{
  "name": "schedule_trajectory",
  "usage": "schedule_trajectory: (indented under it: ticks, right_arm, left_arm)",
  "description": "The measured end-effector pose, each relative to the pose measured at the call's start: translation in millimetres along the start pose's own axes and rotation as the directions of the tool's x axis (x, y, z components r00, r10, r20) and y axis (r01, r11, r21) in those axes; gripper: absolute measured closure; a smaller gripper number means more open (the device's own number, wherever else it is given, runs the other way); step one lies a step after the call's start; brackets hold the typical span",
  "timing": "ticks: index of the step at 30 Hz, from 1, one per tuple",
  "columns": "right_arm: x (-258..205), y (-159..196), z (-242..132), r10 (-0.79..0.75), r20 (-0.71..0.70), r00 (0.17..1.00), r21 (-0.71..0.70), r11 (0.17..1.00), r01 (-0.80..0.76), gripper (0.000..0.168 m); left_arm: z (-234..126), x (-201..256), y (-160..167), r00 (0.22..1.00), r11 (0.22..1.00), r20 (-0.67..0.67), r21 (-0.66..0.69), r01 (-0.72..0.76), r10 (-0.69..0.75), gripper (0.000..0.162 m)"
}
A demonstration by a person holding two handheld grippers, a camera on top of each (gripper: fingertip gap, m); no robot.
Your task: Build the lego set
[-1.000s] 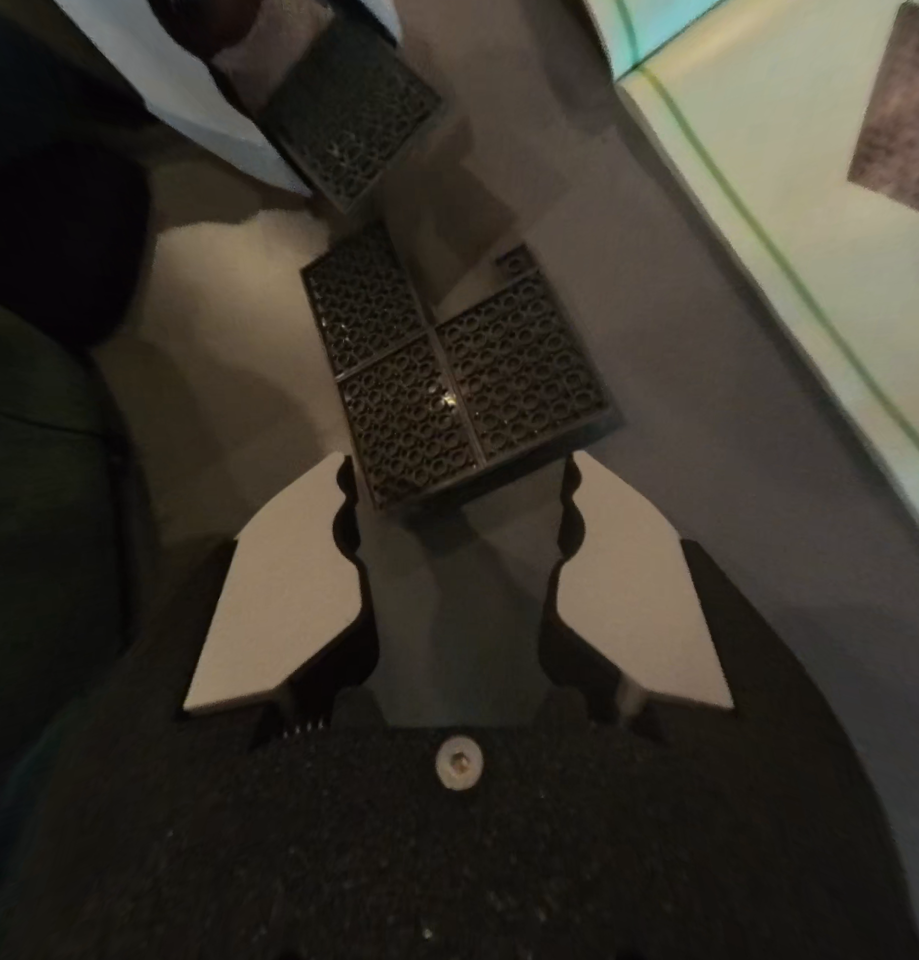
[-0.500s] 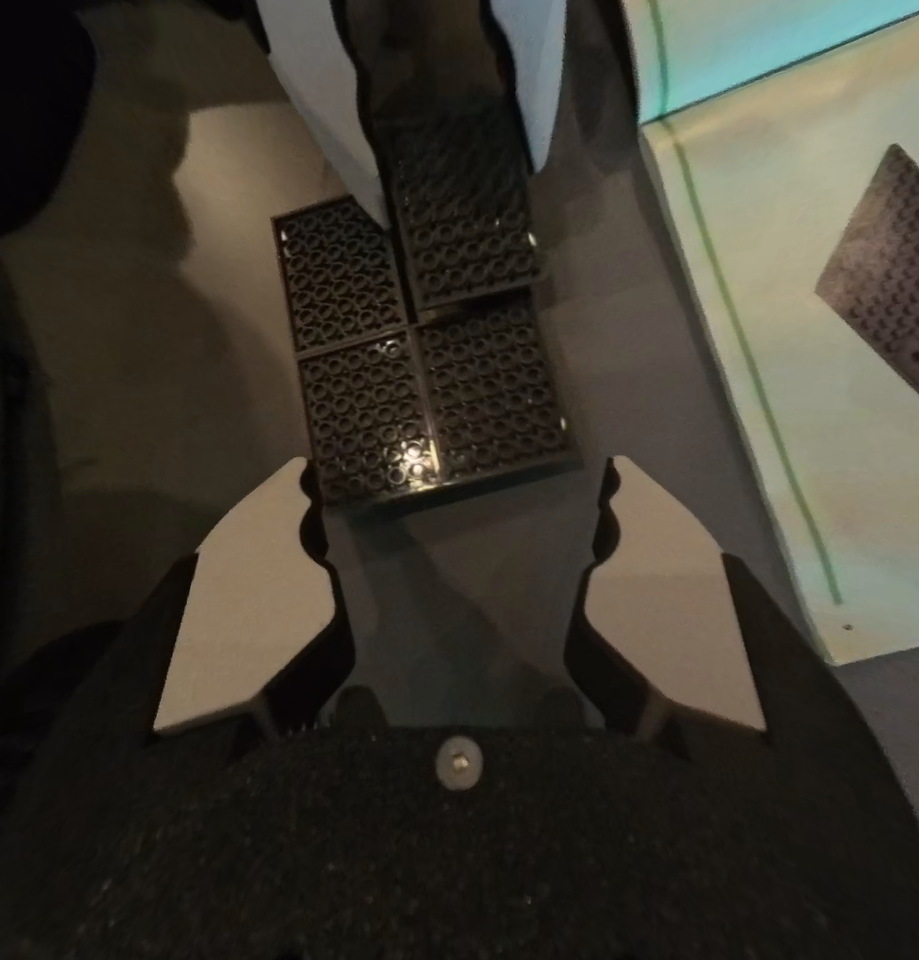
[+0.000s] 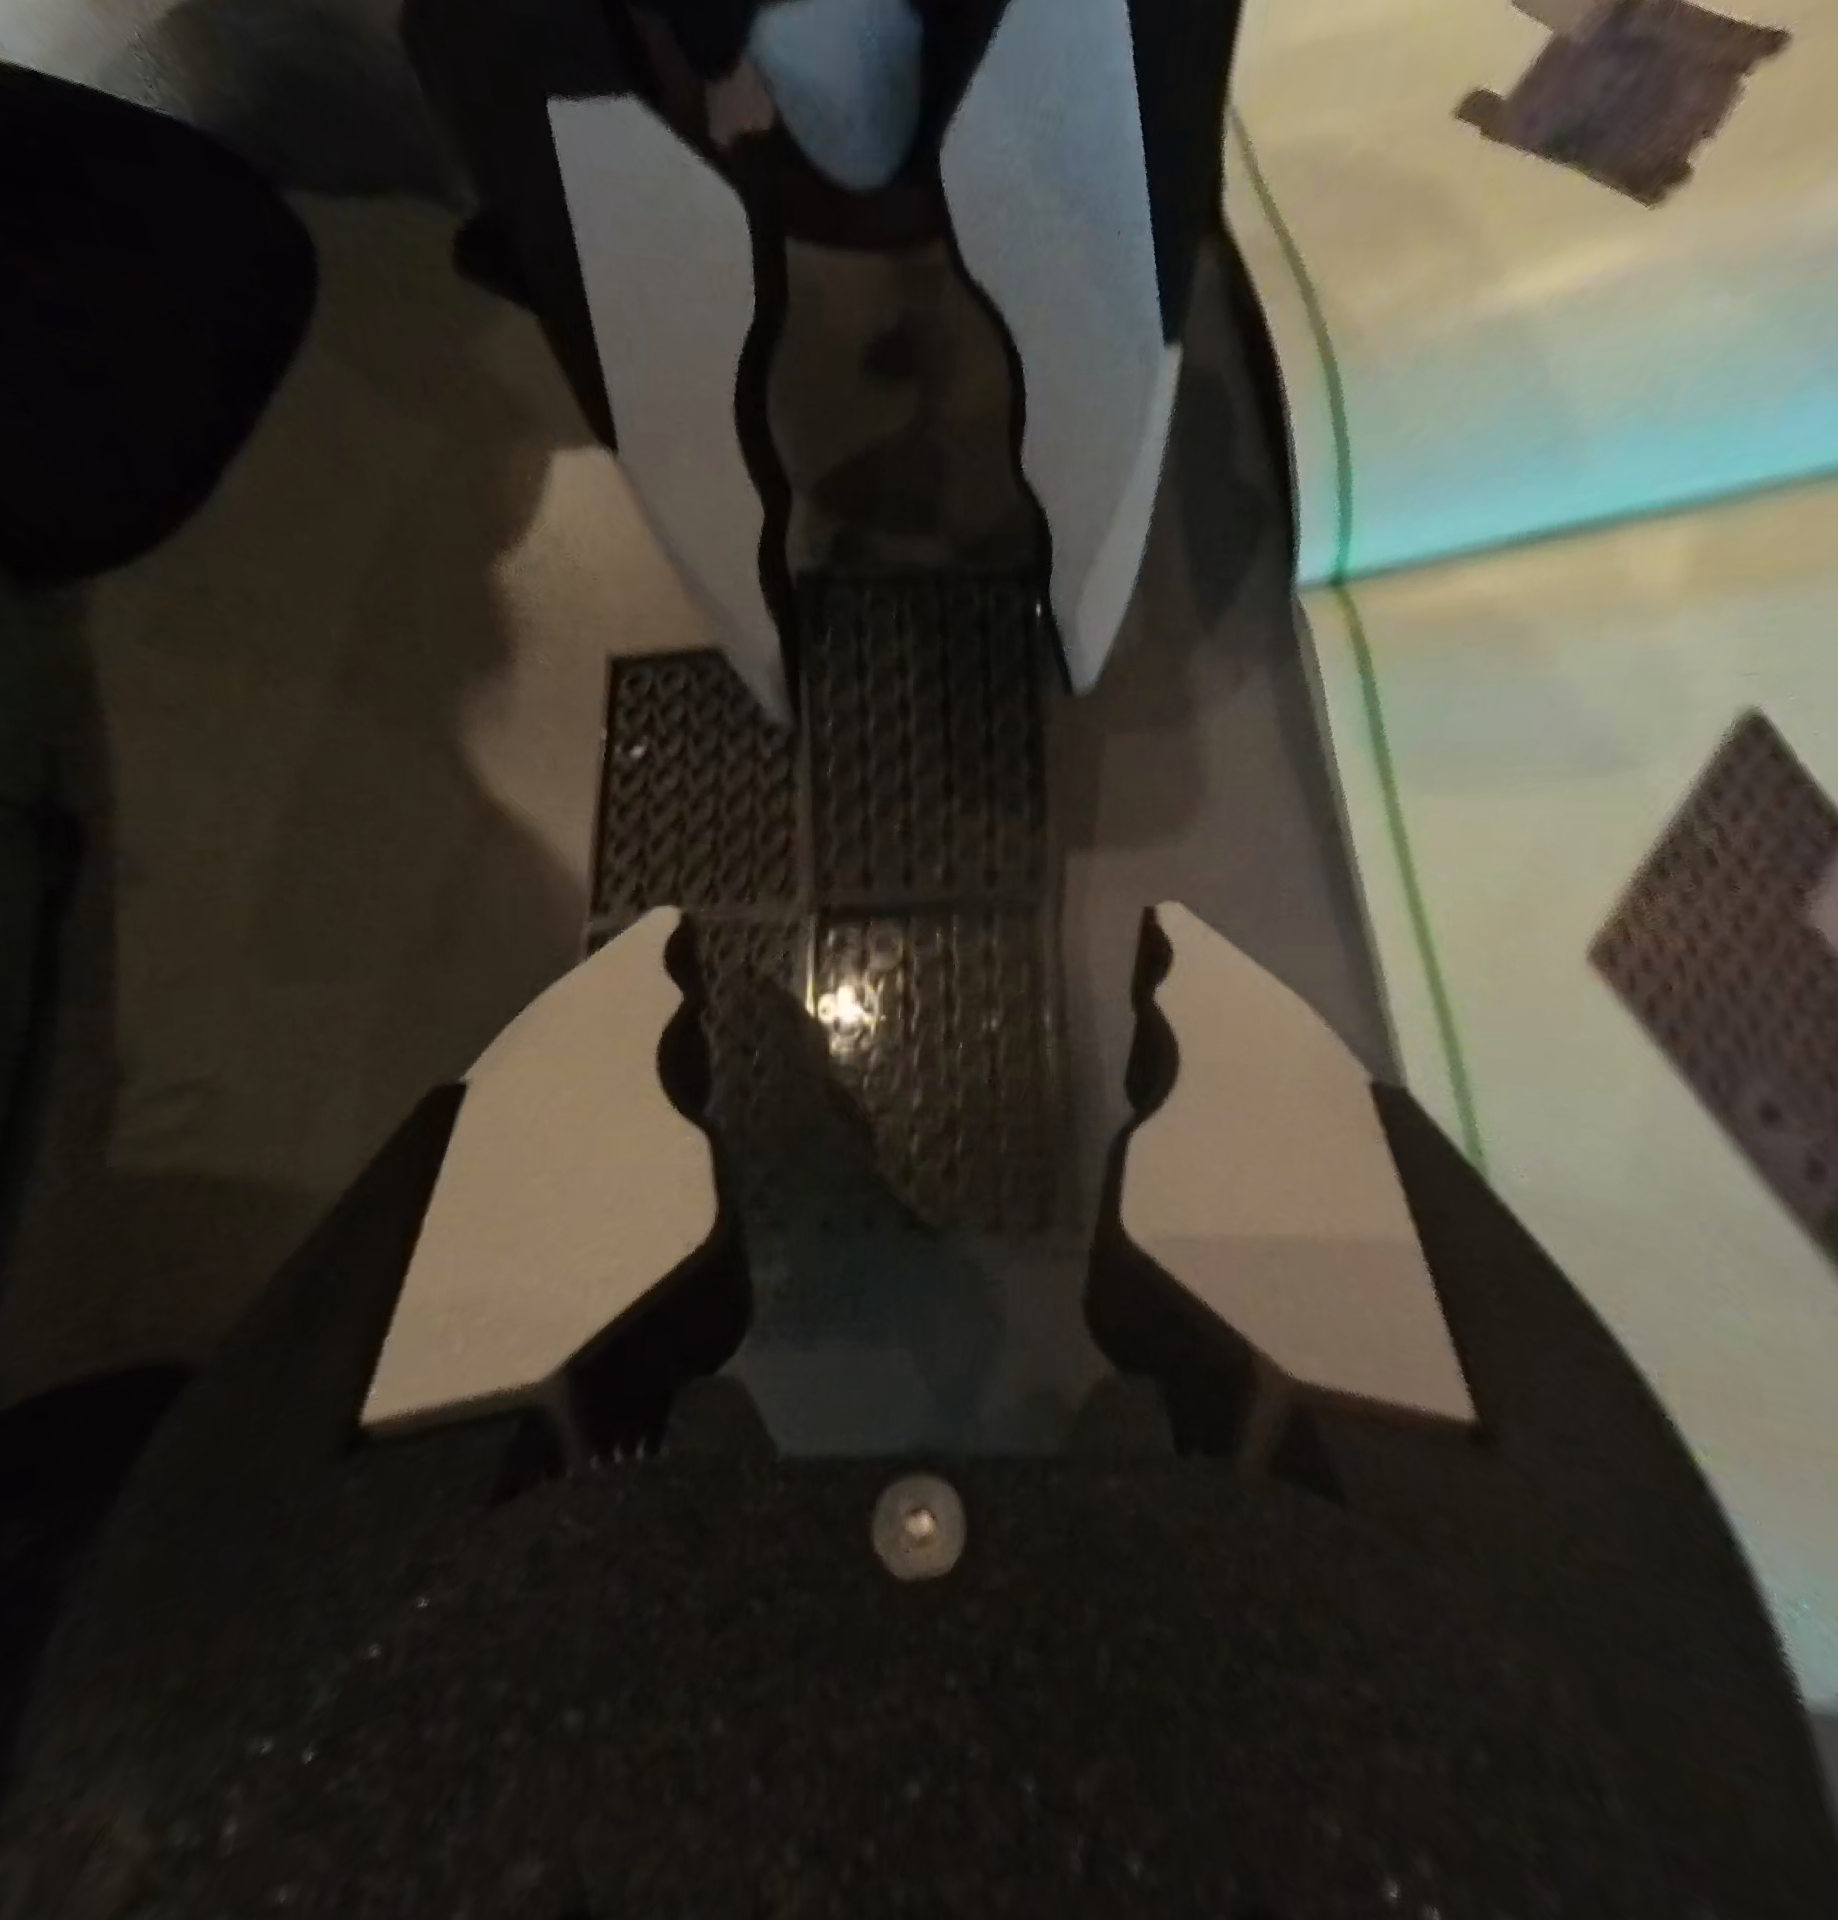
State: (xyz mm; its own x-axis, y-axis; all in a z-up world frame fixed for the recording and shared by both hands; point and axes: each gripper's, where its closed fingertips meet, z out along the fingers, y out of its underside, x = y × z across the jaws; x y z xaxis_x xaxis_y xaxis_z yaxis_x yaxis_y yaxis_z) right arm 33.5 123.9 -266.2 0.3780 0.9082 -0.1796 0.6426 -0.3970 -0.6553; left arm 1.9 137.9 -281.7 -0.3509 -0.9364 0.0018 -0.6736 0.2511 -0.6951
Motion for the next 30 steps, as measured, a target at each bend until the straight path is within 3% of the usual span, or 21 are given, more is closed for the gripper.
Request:
schedule_trajectory:
  ticks: [12,26,30]
  right_arm:
    - [4.8,-2.7,24.7,-0.033,0.033,0.999,-0.095,0.995,0.036,0.125]
    - [4.6,-1.4,22.2,-0.005,0.049,0.999,-0.097,0.995,0.01,0.124]
    - [8.6,-4.1,13.0,0.015,0.051,0.999,-0.061,0.998,-0.012,0.121]
  left_arm:
    - [-1.1,6.3,3.2,0.998,1.0,-0.06,-0.02,-0.001,0.0,0.103]
    - [-3.1,6.9,-3.7,0.99,0.997,-0.122,0.034,0.074,-0.069,0.109]
    - [-6.8,4.4,-6.6,0.995,0.998,-0.087,0.026,0.059,-0.056,0.109]
